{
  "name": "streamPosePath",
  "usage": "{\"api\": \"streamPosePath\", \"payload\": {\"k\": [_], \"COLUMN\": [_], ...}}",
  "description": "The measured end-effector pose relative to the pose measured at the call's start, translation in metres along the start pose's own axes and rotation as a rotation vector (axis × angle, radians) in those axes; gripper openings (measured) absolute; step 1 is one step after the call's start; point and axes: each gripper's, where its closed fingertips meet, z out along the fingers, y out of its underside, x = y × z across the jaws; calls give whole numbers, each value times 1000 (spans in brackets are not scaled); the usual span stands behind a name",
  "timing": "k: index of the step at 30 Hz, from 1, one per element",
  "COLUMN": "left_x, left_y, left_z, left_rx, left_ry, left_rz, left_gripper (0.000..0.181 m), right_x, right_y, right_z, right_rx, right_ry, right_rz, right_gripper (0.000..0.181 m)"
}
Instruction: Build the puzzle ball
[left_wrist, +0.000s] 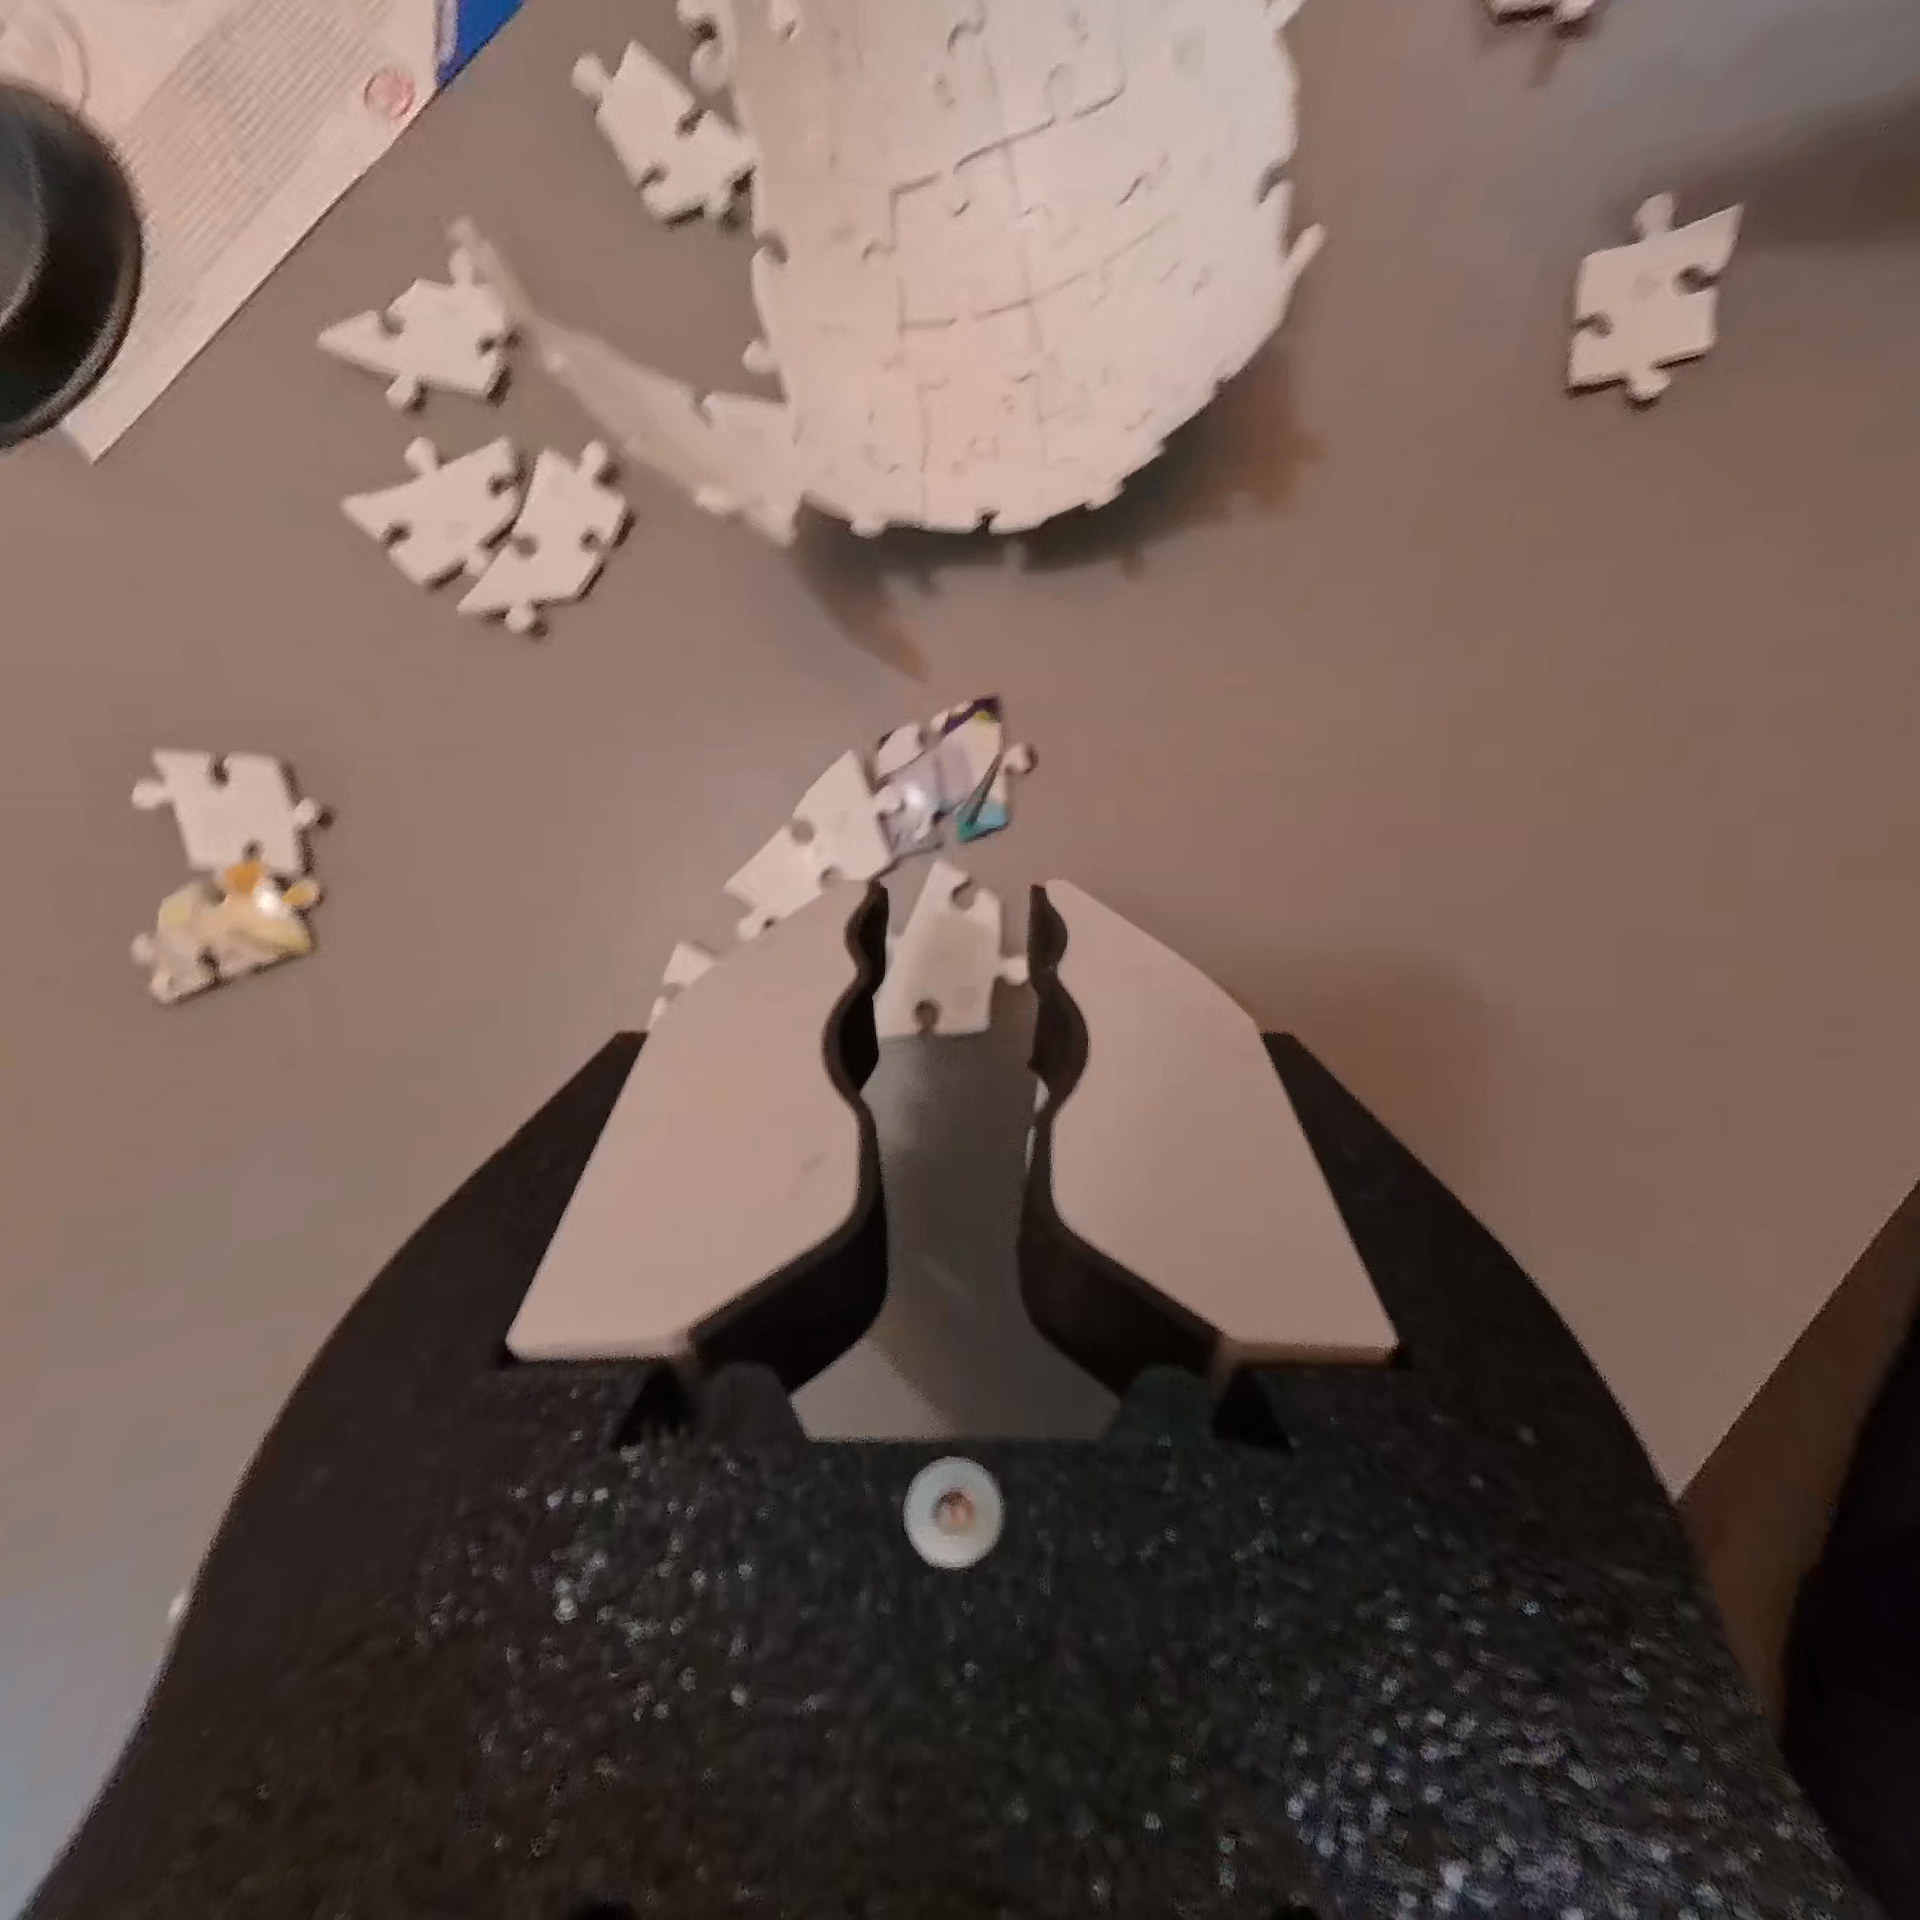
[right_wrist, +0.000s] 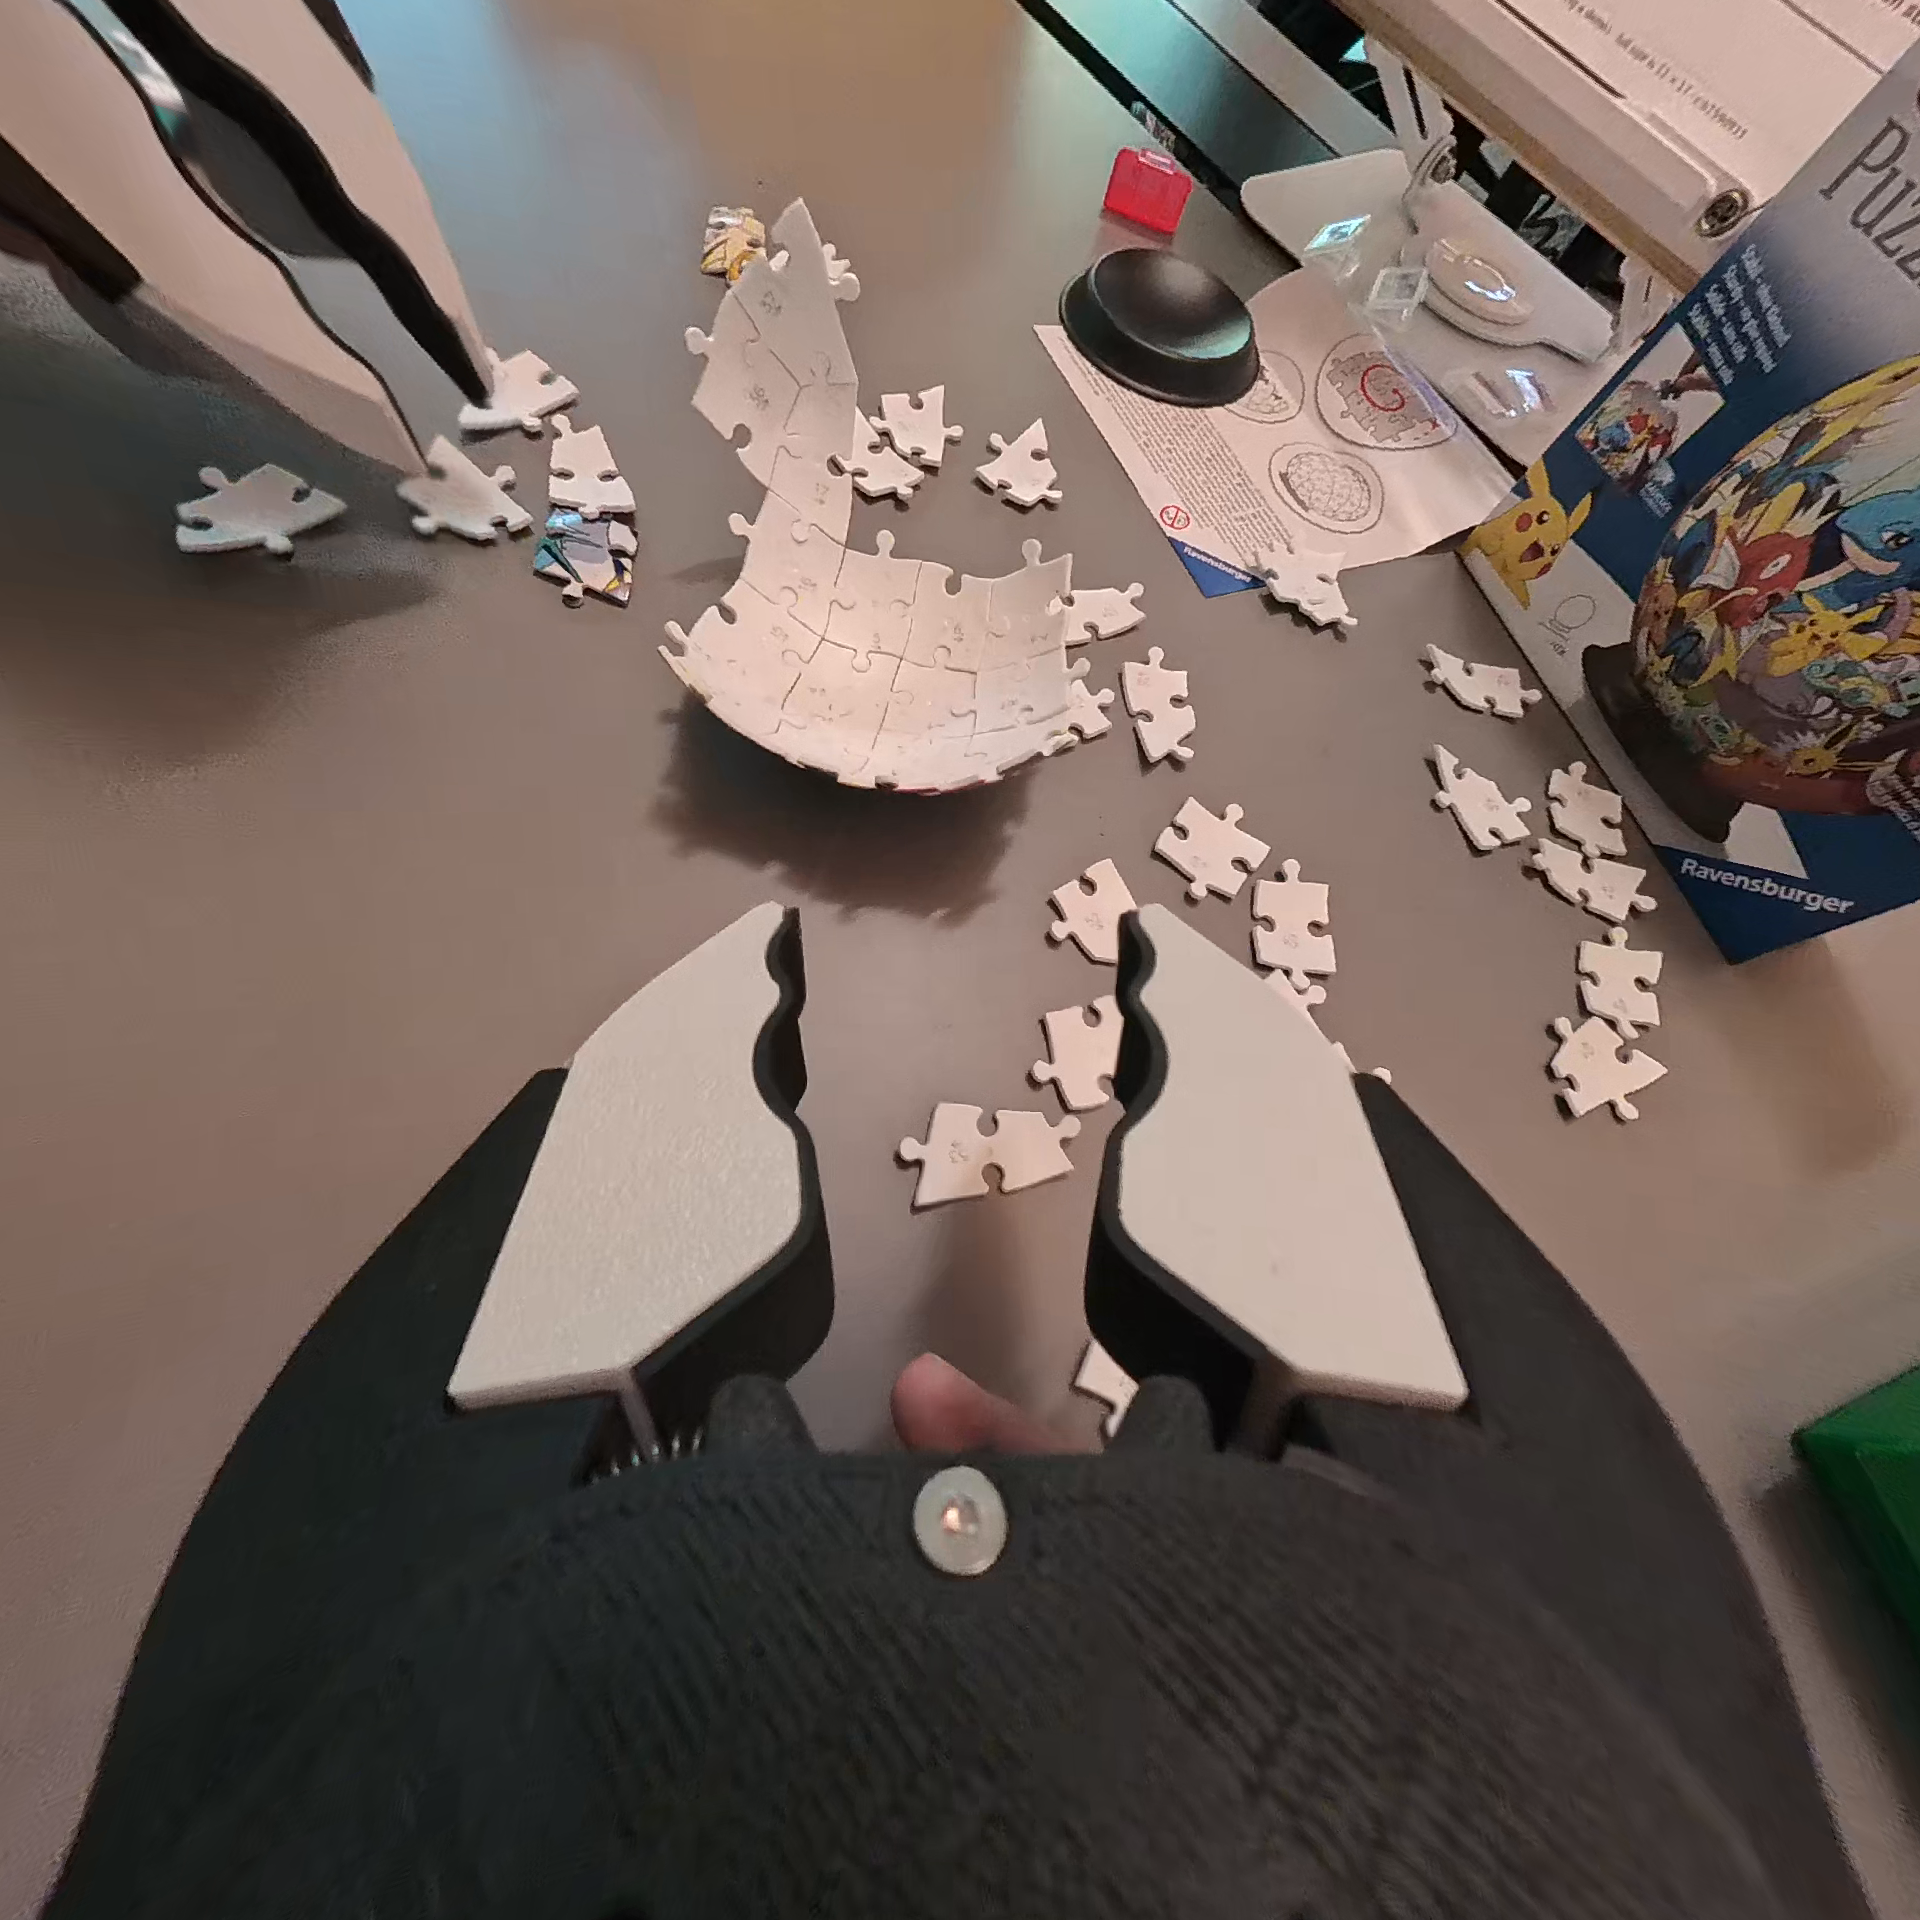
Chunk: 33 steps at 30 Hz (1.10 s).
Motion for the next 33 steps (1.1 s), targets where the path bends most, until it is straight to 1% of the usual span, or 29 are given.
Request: {"api": "streamPosePath", "payload": {"k": [1, 3, 5, 9, 11, 13, 16, 18, 20, 21, 23, 25, 27, 31, 32, 33], "left_x": [-6, -8, 1, 8, 13, 8, 2, 5, 7, 8, 10, 6, 7, 10, 12, 13], "left_y": [2, 0, -7, -15, -16, -12, -12, -15, -11, -11, -8, -10, -11, -10, -9, -7], "left_z": [-2, -3, 4, 25, 30, 32, 34, 37, 38, 39, 39, 41, 41, 38, 37, 36], "left_rx": [-1, 12, 30, -11, -28, -84, -130, -130, -173, -194, -245, -252, -244, -149, -118, -93], "left_ry": [-19, -21, 5, -28, 25, 46, 106, 169, 215, 236, 288, 272, 264, 274, 282, 280], "left_rz": [-21, -68, -40, 207, 375, 541, 659, 734, 810, 823, 788, 734, 658, 532, 502, 476], "left_gripper": [25, 25, 25, 27, 32, 36, 37, 37, 37, 36, 28, 18, 16, 11, 0, 0], "right_x": [1, 3, 4, 1, -2, -5, -6, -4, -3, -3, -5, -6, -8, -10, -11, -11], "right_y": [0, -1, -4, -4, 0, 3, 7, 9, 11, 12, 14, 14, 12, 9, 9, 9], "right_z": [-1, -3, -5, -6, -6, -8, -11, -13, -14, -14, -14, -14, -13, -12, -12, -12], "right_rx": [1, 6, 17, 23, 9, 0, 7, 16, 20, 18, 8, 3, 6, 17, 17, 17], "right_ry": [3, 13, 18, 0, -22, -47, -72, -78, -86, -89, -98, -101, -104, -111, -112, -113], "right_rz": [0, 0, 5, -1, -18, -42, -51, -38, -26, -26, -36, -48, -54, -62, -62, -61], "right_gripper": [58, 58, 58, 58, 58, 59, 59, 59, 59, 59, 59, 59, 59, 58, 58, 58]}}
